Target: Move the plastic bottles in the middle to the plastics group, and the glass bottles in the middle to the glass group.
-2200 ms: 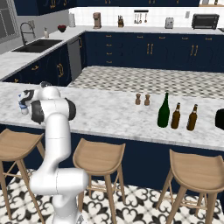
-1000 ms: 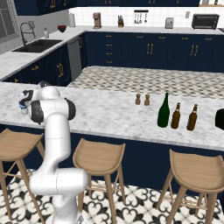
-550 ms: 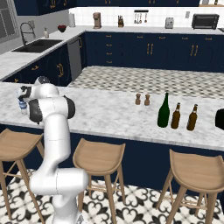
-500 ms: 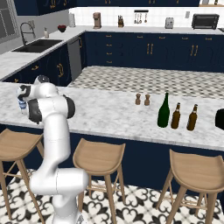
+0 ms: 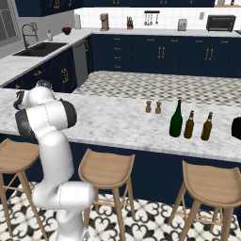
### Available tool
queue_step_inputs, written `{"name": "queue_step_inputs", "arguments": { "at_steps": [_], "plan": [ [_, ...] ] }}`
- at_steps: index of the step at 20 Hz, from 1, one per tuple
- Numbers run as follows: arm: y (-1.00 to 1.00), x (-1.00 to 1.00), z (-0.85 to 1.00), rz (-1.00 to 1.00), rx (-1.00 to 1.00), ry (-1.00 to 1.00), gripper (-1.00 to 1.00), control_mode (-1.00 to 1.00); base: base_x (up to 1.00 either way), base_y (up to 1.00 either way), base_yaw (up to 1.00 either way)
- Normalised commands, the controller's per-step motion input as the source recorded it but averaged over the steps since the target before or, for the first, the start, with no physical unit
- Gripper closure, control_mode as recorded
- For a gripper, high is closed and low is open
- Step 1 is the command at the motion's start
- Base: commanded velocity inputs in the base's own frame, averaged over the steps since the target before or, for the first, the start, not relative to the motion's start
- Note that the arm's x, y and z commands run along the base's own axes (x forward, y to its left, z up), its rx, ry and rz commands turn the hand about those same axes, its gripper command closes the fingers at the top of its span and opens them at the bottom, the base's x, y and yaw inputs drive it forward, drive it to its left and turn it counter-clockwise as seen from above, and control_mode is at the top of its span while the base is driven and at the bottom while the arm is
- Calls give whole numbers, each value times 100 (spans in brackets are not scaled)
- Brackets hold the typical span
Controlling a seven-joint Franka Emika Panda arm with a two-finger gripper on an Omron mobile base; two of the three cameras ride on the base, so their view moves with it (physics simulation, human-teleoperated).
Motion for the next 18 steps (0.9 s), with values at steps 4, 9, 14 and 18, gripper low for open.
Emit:
{"name": "queue_step_inputs", "arguments": {
  "at_steps": [4,9,14,18],
  "plan": [
    [-62,-77,0,-10,0,0,-100,-100,0,0,0],
    [-58,-53,47,-8,0,3,-100,-100,0,0,0],
    [-65,-40,72,-8,0,6,-100,-100,0,0,0],
    [-73,-25,71,-9,-1,12,-100,-100,0,0,0]
  ]
}}
